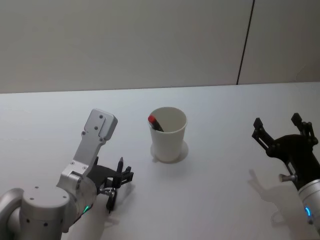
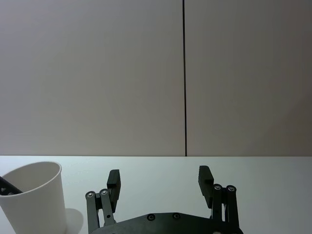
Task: Place the pen into the pen holder.
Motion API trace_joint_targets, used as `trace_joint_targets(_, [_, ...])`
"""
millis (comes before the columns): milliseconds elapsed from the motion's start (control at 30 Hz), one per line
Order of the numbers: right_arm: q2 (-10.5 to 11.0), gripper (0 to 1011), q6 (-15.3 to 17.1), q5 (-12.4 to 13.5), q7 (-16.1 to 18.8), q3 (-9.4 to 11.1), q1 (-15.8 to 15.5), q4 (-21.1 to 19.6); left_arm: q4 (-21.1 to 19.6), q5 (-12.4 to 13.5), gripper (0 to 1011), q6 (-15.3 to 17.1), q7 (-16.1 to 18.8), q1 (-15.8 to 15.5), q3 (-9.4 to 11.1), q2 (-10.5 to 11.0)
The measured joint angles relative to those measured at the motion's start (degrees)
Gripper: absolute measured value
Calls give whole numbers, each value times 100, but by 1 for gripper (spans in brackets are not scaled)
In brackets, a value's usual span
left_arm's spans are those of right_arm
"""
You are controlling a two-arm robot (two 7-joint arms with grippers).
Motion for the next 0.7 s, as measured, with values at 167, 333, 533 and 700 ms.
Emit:
trace_joint_targets(167, [0, 1001, 0, 0, 0, 0, 0, 0, -2, 43, 1000, 134, 1, 0, -1, -24])
trace_joint_targets(333, [0, 1001, 0, 0, 0, 0, 0, 0, -2, 111, 945, 259, -25, 4, 1, -48])
trace_joint_targets(533, [0, 1001, 0, 1, 0, 0, 0, 0, 4, 180, 786, 378, -81, 11, 7, -79])
trace_joint_targets(700, [0, 1001, 0, 1, 0, 0, 0, 0, 26, 228, 632, 468, -120, 11, 9, -108])
